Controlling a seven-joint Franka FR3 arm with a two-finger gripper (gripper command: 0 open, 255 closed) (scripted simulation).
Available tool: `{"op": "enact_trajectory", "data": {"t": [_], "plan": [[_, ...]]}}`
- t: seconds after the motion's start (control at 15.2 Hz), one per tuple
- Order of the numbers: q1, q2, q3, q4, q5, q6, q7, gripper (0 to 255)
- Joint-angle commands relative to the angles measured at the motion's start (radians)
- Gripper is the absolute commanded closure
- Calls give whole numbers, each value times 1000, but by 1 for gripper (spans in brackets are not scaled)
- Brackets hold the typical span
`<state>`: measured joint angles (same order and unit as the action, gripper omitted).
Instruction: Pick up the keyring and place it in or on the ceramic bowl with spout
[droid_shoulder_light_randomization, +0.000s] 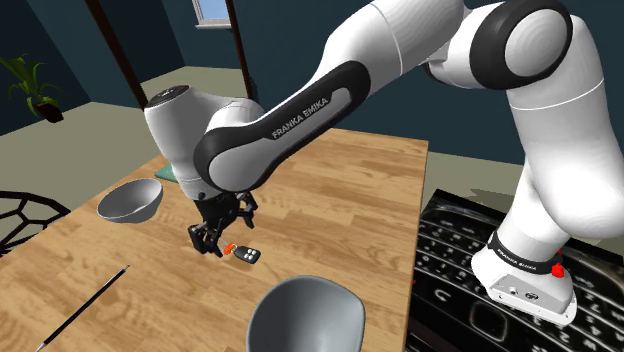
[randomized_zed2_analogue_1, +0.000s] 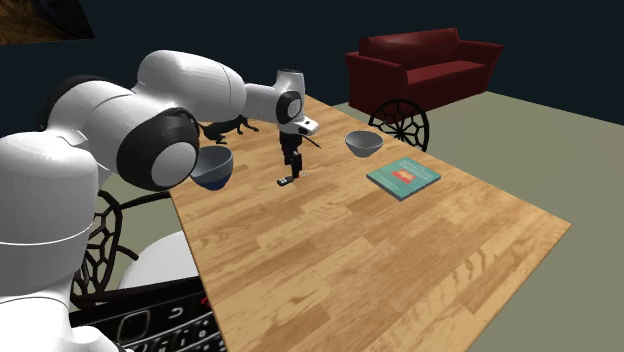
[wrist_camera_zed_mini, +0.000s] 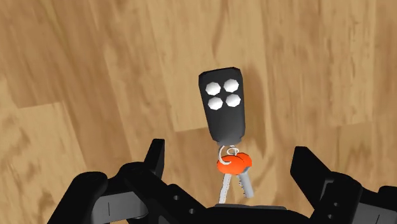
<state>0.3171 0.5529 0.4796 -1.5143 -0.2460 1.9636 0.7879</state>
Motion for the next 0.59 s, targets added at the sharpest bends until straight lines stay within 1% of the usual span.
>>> {"op": "enact_trajectory", "data": {"t": [0.0, 0.26, 0.53], "plan": [[4, 16, -4, -3, -7, 18, 4, 0], [6, 37, -11, -34, -19, 67, 12, 0], [6, 37, -11, -34, -19, 67, 12, 0]]}}
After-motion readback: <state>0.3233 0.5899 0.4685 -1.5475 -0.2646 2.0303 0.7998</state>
